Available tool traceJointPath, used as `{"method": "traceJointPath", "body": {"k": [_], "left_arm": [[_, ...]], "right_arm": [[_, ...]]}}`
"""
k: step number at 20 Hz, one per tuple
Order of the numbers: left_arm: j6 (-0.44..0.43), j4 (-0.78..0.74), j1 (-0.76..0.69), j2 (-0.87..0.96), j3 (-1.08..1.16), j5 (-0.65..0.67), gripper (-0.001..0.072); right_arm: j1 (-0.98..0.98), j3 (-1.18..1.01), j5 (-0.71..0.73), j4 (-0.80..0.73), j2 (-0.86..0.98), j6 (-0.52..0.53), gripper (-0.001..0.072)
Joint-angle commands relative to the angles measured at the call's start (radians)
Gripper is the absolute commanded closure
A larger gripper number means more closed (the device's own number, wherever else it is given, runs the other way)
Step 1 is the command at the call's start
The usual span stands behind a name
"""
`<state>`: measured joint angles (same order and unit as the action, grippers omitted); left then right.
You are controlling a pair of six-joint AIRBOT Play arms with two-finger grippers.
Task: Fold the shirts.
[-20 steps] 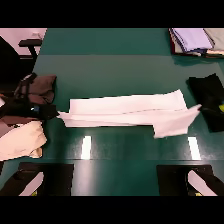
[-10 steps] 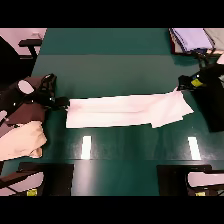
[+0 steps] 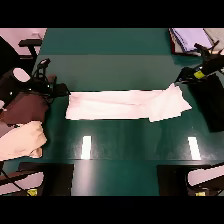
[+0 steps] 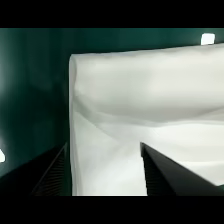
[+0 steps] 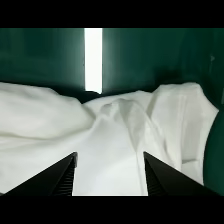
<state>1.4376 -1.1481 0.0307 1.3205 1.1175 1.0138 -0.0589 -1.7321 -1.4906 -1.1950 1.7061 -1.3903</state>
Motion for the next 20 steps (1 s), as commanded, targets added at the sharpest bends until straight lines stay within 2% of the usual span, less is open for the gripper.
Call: {"method": "traceJointPath", "body": {"k": [1, 3, 4, 5, 6, 10, 14, 16, 17, 19, 20], "left_arm": [[0.002, 0.004, 0.001, 0.002, 0.074, 0.113, 0.0168], [0.002, 0.005, 0.001, 0.001, 0.094, 0.138, 0.0169], [0.002, 0.006, 0.001, 0.0, 0.094, 0.143, 0.029], [0.002, 0.008, 0.0, 0.0, 0.094, 0.148, 0.0542], [0.001, 0.015, -0.002, 0.0, 0.094, 0.146, 0.067], [0.002, 0.117, -0.002, 0.001, 0.094, 0.141, 0.0671], [0.002, 0.176, -0.018, 0.001, 0.093, 0.123, 0.0672], [0.002, 0.176, -0.068, 0.001, 0.094, 0.103, 0.068], [0.002, 0.176, -0.101, 0.001, 0.094, 0.083, 0.0681], [0.007, 0.178, -0.172, 0.003, 0.094, 0.027, 0.0681], [0.024, 0.183, -0.208, 0.011, 0.094, -0.005, 0.0681]], "right_arm": [[-0.115, 0.013, -0.099, 0.057, 0.006, 0.032, 0.0132], [-0.198, 0.079, -0.1, 0.109, 0.006, 0.048, 0.0045], [-0.231, 0.121, -0.094, 0.135, 0.006, 0.066, 0.0033], [-0.258, 0.164, -0.078, 0.153, 0.006, 0.091, 0.0033], [-0.281, 0.208, -0.053, 0.157, 0.006, 0.113, 0.0033], [-0.305, 0.328, 0.035, 0.158, 0.017, 0.186, 0.0033], [-0.254, 0.316, 0.021, 0.16, 0.093, 0.2, 0.0034], [-0.213, 0.296, 0.019, 0.211, 0.129, 0.215, 0.0039], [-0.195, 0.286, 0.025, 0.236, 0.137, 0.225, 0.0158], [-0.161, 0.268, 0.042, 0.232, 0.129, 0.237, 0.0513], [-0.152, 0.26, 0.041, 0.235, 0.117, 0.253, 0.0658]]}}
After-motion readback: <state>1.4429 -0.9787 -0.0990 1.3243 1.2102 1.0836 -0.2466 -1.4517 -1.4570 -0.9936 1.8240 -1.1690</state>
